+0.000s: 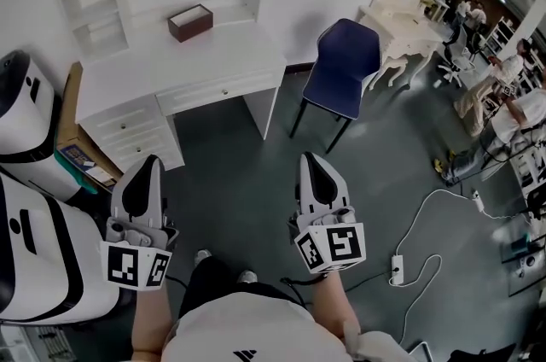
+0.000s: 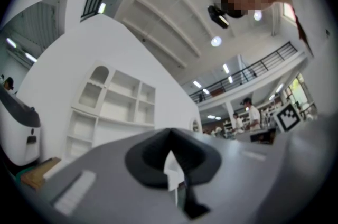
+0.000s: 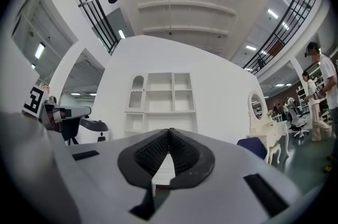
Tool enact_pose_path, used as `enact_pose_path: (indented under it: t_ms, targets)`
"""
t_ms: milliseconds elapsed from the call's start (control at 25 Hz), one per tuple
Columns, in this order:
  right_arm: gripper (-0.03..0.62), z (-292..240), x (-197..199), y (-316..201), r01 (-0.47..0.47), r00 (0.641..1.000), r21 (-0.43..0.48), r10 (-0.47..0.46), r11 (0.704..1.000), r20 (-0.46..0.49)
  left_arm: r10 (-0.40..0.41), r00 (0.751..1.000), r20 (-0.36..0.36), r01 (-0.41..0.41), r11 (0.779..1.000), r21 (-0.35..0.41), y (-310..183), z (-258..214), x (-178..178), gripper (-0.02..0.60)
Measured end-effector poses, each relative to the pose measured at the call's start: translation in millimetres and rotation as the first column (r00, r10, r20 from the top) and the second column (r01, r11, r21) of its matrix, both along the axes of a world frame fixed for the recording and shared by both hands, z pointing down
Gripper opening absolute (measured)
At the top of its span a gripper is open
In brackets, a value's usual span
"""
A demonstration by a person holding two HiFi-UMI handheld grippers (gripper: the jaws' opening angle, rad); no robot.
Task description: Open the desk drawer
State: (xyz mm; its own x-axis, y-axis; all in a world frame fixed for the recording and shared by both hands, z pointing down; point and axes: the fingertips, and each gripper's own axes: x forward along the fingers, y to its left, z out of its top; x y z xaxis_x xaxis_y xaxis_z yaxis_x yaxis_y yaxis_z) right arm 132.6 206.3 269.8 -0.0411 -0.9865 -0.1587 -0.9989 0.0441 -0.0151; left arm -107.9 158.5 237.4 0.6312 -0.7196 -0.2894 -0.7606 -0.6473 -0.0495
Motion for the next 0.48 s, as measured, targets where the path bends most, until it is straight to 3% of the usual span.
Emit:
enact_pose_path:
  t_ms: [480]
  targets:
    - [0.002, 7, 9, -57, -0.027, 1.000, -0.023, 0.027, 0.999, 0.006, 0.024, 1.000, -0.011, -0.024, 0.999, -0.026, -64, 11, 8, 0.005]
